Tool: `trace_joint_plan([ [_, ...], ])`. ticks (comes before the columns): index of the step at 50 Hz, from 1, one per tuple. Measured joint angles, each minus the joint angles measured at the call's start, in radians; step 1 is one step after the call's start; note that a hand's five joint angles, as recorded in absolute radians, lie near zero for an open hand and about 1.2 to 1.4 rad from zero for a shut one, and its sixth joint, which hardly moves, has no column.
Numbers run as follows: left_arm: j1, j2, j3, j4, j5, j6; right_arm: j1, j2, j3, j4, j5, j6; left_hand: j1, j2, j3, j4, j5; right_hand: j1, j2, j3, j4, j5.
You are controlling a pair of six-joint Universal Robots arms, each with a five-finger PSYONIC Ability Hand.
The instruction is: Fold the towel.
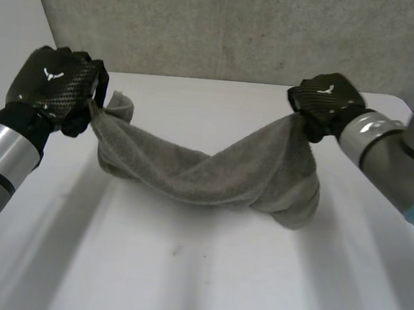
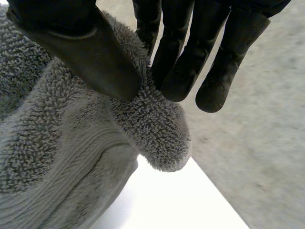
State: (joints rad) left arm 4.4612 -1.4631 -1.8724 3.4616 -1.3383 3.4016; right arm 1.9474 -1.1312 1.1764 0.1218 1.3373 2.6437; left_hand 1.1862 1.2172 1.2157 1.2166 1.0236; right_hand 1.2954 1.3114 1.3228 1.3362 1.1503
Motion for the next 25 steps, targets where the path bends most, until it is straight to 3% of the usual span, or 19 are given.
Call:
trace_joint_plan([
  [7,0.001,-0.071,-0.029,0.016,0.000,0.005,0.022,0.214,-0.176,0.027,-0.001,-0.004,0.000,0.000,0.000,0.000,0.000,0.000,-0.002,-0.003,-0.008,-0.004],
  [9,0.001,-0.096,-0.031,0.022,0.000,0.008,0.024,0.279,-0.235,0.029,0.010,-0.004,0.000,0.000,0.000,0.000,0.000,-0.148,-0.161,-0.163,-0.178,-0.170],
  [13,0.003,-0.139,-0.028,0.034,-0.002,0.011,0.024,0.390,-0.368,0.034,0.095,-0.002,0.000,0.000,0.000,0.000,0.000,-0.816,-0.822,-0.808,-0.822,-0.853],
  [16,0.011,-0.153,-0.024,0.040,-0.002,0.012,0.023,0.420,-0.435,0.041,0.194,0.002,0.000,0.000,0.000,0.000,0.000,-1.029,-1.048,-1.062,-1.071,-1.095],
  [20,0.035,-0.159,-0.020,0.045,-0.002,0.010,0.021,0.395,-0.469,0.060,0.310,0.007,0.000,0.000,0.000,0.000,0.000,-1.066,-1.065,-1.086,-1.084,-1.098],
  [25,0.059,-0.158,-0.018,0.046,-0.001,0.007,0.014,0.273,-0.378,0.087,0.339,0.009,0.000,0.000,0.000,0.000,0.001,-1.069,-1.065,-1.086,-1.084,-1.098],
])
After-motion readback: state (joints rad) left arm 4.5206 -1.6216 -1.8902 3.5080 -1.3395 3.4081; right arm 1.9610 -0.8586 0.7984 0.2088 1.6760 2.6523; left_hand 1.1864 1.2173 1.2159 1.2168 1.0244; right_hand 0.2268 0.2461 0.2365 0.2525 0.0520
